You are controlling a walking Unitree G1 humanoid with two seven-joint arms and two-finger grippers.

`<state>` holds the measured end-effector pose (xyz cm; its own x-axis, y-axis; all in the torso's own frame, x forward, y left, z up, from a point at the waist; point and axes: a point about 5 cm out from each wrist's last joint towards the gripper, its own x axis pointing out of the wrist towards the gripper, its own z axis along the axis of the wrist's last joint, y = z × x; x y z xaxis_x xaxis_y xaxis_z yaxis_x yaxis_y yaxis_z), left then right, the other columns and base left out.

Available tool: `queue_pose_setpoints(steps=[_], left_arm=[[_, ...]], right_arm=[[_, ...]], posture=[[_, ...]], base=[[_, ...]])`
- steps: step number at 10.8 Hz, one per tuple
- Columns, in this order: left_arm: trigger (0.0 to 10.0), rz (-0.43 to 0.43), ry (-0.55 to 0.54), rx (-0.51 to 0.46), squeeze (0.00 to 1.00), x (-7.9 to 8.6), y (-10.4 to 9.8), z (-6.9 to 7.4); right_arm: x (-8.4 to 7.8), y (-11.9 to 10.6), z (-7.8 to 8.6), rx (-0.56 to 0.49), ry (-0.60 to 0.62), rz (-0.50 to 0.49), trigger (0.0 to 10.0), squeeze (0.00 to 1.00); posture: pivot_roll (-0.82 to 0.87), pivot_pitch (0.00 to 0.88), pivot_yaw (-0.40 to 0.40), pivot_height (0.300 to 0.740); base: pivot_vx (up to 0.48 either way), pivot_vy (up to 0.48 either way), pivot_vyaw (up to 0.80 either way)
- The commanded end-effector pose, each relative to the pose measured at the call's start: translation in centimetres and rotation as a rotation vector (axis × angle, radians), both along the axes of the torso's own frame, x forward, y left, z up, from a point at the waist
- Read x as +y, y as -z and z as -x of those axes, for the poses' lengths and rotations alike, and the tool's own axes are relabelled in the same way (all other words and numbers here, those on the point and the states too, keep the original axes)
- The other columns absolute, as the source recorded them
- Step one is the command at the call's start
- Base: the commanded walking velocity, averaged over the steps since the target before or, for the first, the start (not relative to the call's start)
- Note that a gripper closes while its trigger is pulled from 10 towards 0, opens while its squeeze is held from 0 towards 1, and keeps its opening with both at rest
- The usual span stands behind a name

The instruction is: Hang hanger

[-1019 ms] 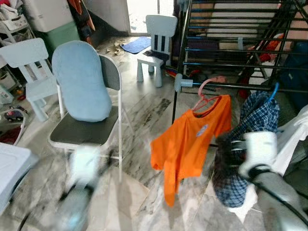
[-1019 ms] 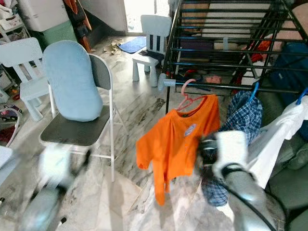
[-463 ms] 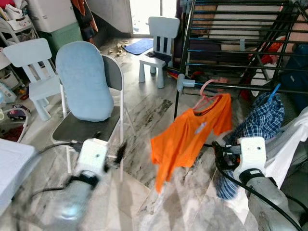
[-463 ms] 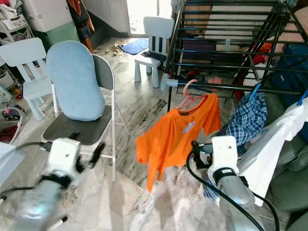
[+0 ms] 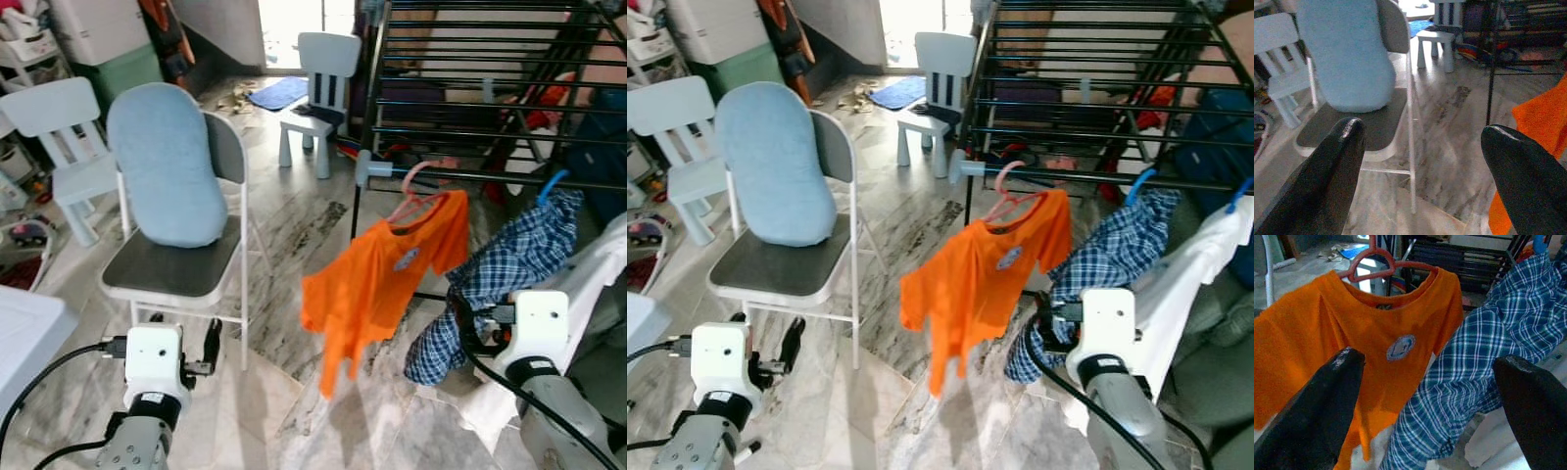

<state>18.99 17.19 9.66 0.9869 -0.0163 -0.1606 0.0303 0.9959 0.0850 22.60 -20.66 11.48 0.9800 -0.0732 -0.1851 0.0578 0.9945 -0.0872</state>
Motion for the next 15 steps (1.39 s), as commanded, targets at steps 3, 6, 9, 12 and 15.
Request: queue_pose_setpoints(steps=[3, 6, 9, 12, 15], left_arm=[[10.0, 0.005, 0.057, -0.013, 0.0, -0.5, -0.5, -1.9], [10.0, 0.039, 0.092, -0.002, 0.0, -1.9, -0.1, -2.6], [10.0, 0.046, 0.086, 0.001, 0.0, -2.1, 0.1, -2.6], [10.0, 0.034, 0.1, -0.01, 0.0, -2.1, -0.1, -3.2], [10.0, 0.039, 0.106, -0.025, 0.0, -2.5, -0.2, -3.8]], right_arm=[[-0.1, -0.3, -0.6, -0.009, 0.032, -0.013, 10.0, 0.0], [0.1, 0.1, -0.5, 0.004, 0.036, -0.022, 10.0, 0.0], [0.1, 0.1, -1.0, 0.001, 0.032, -0.024, 10.0, 0.0], [0.4, -0.3, -2.0, -0.028, 0.038, -0.032, 10.0, 0.0], [2.1, -0.9, -3.6, -0.077, 0.008, -0.063, 10.0, 0.0]], posture=[[-0.15, 0.034, 0.083, 0.74], [-0.16, 0.017, 0.083, 0.74], [-0.15, 0.008, 0.081, 0.74], [-0.15, 0.022, 0.089, 0.74], [-0.15, 0.026, 0.107, 0.74]], base=[[0.0, 0.0, -0.73], [0.0, 0.0, -0.8], [0.0, 0.341, -0.8], [0.0, 0.38, -0.48], [0.0, 0.371, 0.0]])
